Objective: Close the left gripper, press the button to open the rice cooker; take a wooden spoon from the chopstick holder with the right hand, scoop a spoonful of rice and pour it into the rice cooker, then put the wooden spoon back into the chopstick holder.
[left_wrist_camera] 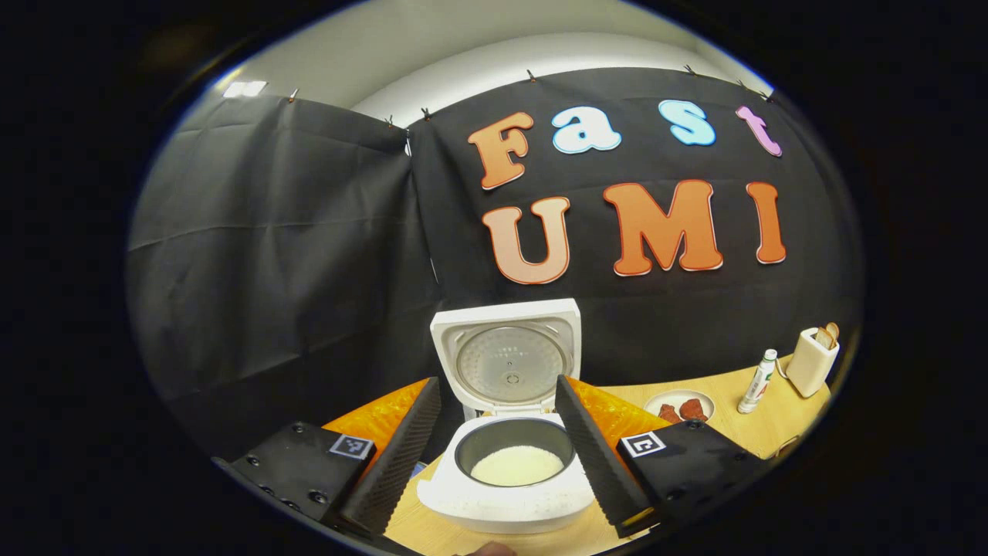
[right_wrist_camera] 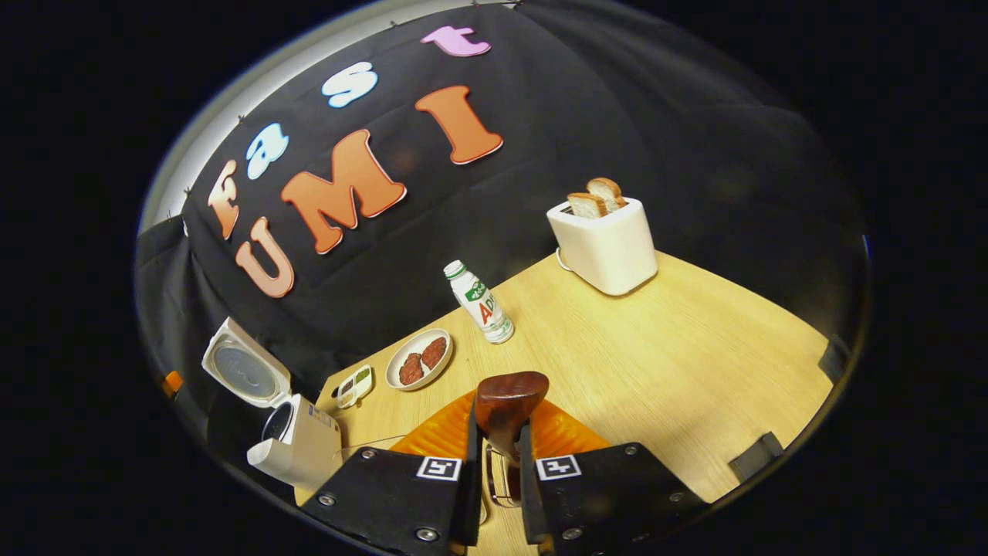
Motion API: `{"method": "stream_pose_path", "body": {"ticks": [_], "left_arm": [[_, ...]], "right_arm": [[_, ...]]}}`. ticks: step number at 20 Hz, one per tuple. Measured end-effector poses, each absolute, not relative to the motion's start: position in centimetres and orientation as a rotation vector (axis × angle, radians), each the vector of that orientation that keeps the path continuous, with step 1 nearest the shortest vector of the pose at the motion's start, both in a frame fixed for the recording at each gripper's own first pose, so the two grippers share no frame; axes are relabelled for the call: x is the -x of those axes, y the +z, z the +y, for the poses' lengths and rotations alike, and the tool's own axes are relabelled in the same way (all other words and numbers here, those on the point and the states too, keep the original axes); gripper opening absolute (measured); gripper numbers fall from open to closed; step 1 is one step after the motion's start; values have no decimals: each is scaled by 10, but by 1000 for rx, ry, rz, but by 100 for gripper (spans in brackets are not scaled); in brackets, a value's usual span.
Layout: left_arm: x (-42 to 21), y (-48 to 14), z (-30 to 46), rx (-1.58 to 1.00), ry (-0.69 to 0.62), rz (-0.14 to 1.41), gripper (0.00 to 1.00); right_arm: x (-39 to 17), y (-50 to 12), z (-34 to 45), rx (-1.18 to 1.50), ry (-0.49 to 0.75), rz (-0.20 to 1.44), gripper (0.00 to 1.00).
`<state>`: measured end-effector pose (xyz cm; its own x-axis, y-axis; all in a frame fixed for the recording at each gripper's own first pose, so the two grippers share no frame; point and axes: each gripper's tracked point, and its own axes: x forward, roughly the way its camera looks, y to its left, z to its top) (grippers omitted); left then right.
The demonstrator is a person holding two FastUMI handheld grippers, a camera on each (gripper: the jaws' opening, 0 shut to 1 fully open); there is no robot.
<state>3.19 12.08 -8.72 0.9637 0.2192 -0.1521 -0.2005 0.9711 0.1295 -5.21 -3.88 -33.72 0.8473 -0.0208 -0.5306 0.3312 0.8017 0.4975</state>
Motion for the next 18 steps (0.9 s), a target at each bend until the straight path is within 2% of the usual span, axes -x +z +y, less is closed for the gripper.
{"method": "stream_pose_path", "body": {"ticks": [3, 6, 7, 8, 9, 10, 11, 15, 18], "left_arm": [[-48, -72, 130, -80, 231, 144, 100], [-69, -51, 137, -35, 229, 129, 97], [-78, -46, 138, -19, 226, 127, 100], [-86, -38, 139, -4, 223, 123, 97], [-93, -32, 140, 6, 224, 119, 100], [-103, -25, 140, 9, 217, 118, 97], [-111, -20, 142, 10, 217, 115, 97], [-151, -6, 149, 23, 211, 137, 97], [-184, -6, 149, 63, 185, 177, 100]], "right_arm": [[54, -343, -46, -679, -231, 518, 23], [58, -344, -50, -703, -237, 520, 27], [58, -341, -52, -704, -241, 513, 29], [57, -338, -56, -695, -249, 507, 32], [56, -337, -61, -684, -258, 509, 41], [56, -334, -64, -673, -264, 512, 45], [56, -328, -69, -658, -270, 507, 53], [62, -296, -95, -572, -303, 475, 75], [64, -266, -108, -514, -307, 439, 81]]}}
